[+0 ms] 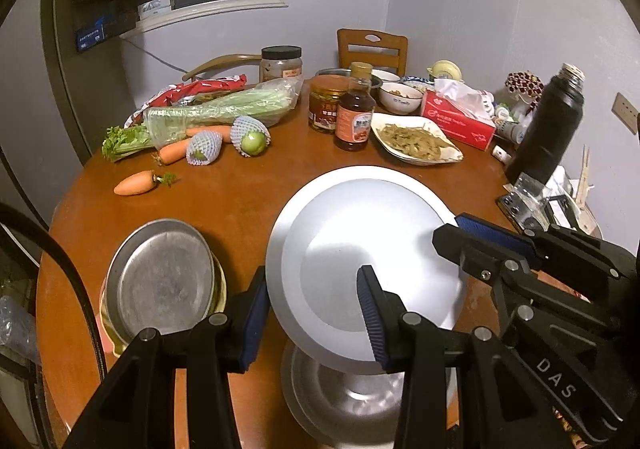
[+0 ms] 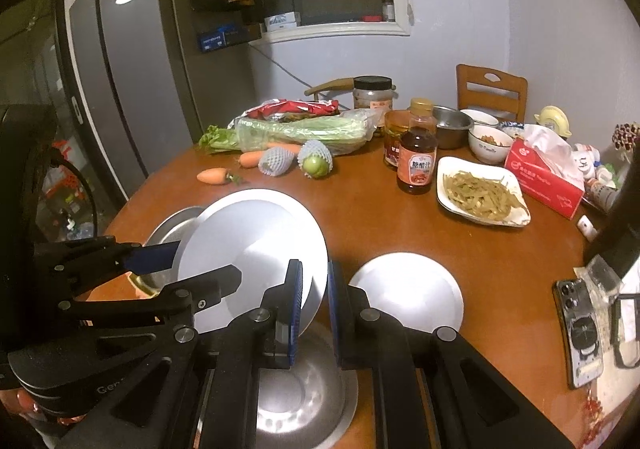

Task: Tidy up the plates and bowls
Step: 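Lift the white plate with the left gripper and lower it into the steel bowl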

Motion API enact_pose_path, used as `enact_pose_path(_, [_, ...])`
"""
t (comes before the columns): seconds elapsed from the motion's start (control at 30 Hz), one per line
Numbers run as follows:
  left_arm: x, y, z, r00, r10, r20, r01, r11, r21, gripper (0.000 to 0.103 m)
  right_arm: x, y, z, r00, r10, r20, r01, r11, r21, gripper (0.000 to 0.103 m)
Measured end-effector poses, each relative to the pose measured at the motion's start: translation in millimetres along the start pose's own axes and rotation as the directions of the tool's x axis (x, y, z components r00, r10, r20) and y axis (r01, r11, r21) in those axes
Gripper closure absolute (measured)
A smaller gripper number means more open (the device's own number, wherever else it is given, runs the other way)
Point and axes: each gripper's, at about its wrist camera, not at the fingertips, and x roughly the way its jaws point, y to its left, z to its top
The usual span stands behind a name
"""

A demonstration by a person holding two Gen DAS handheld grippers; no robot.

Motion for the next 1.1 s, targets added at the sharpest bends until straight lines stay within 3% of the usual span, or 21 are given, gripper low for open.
enact_pose_path(0.43, [-4, -18, -33, 0.999, -0.002, -0.046, 0.004, 0.999, 0.035, 0.060, -19, 2, -39, 1.000, -0.006, -0.020, 0.006, 1.000, 0.004, 0.088])
enact_pose_path(1.1, [32, -30, -62, 0.986, 0.006, -0.168, 0.006, 0.998, 0.070, 0.060, 3, -11, -79, 0.992, 0.003, -0.124, 0.001, 0.999, 0.037, 0.088])
